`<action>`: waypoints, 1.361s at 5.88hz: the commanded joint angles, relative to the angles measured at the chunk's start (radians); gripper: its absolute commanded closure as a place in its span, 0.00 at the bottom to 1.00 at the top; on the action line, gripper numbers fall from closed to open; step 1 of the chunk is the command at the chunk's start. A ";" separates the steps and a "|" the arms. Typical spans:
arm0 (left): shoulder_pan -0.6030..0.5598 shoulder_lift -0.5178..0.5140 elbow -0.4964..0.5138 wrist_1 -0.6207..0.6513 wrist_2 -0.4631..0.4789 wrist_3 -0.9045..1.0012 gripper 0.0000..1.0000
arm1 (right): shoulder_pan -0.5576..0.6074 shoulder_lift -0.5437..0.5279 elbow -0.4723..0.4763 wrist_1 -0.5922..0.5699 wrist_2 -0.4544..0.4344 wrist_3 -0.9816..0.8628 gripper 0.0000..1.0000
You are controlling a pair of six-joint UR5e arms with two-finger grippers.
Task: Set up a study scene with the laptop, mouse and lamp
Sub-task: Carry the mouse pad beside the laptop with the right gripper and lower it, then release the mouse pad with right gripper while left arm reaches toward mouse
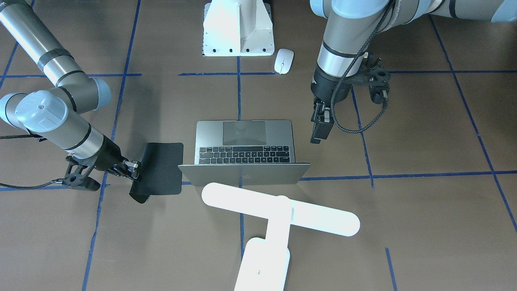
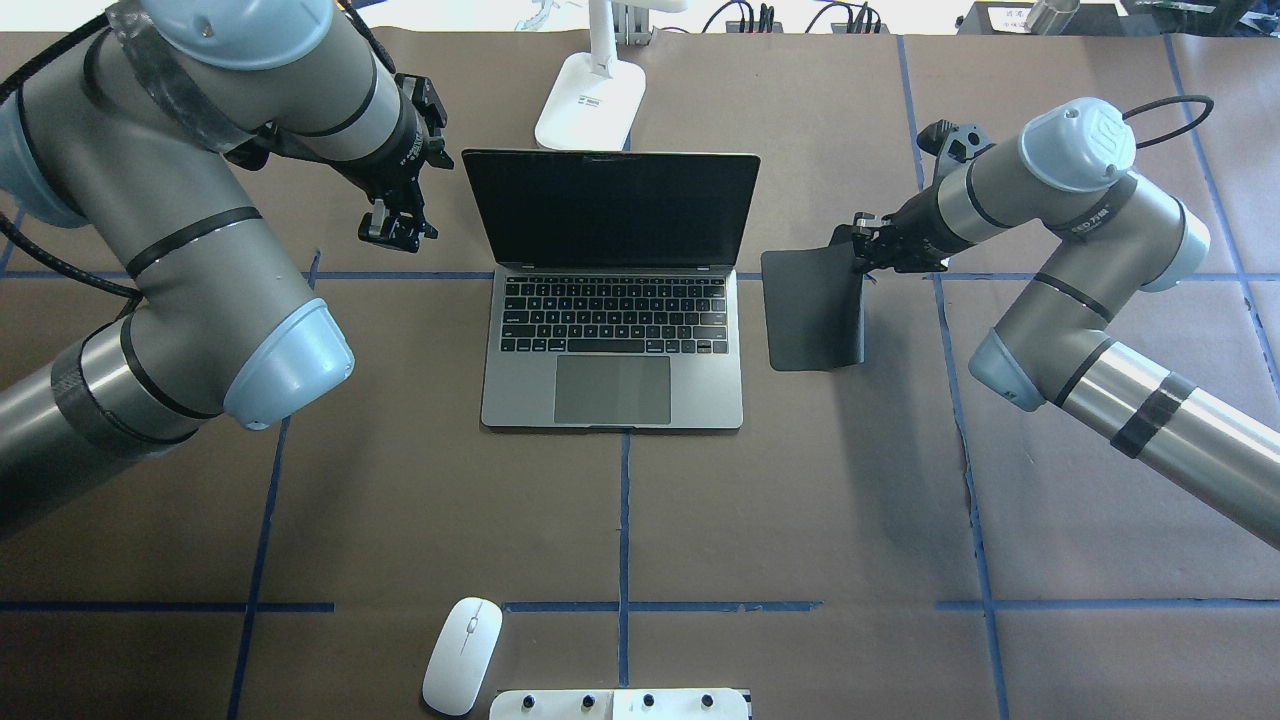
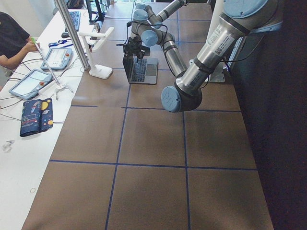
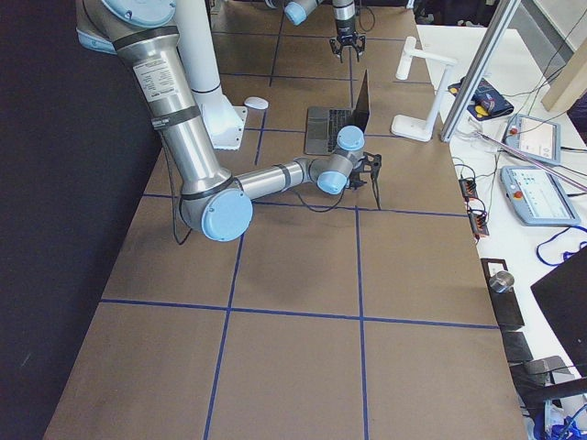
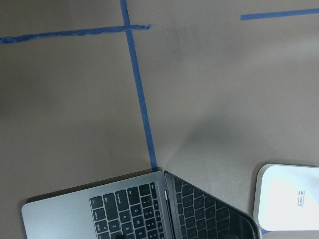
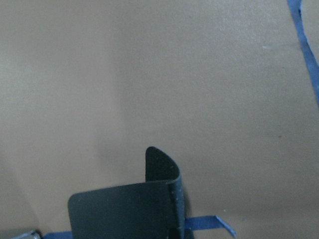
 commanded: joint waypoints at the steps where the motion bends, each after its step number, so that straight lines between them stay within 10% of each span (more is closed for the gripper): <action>1: 0.011 0.046 -0.027 -0.013 0.005 0.006 0.28 | 0.008 0.010 -0.005 0.001 -0.002 -0.004 0.00; 3: 0.124 0.188 -0.178 -0.013 0.023 0.263 0.00 | 0.062 0.004 0.009 0.008 0.061 -0.009 0.00; 6: 0.486 0.379 -0.349 -0.020 0.207 0.457 0.00 | 0.162 0.001 0.007 0.008 0.172 -0.012 0.00; 8: 0.713 0.379 -0.343 -0.027 0.533 0.452 0.07 | 0.173 0.002 0.009 0.007 0.175 -0.012 0.00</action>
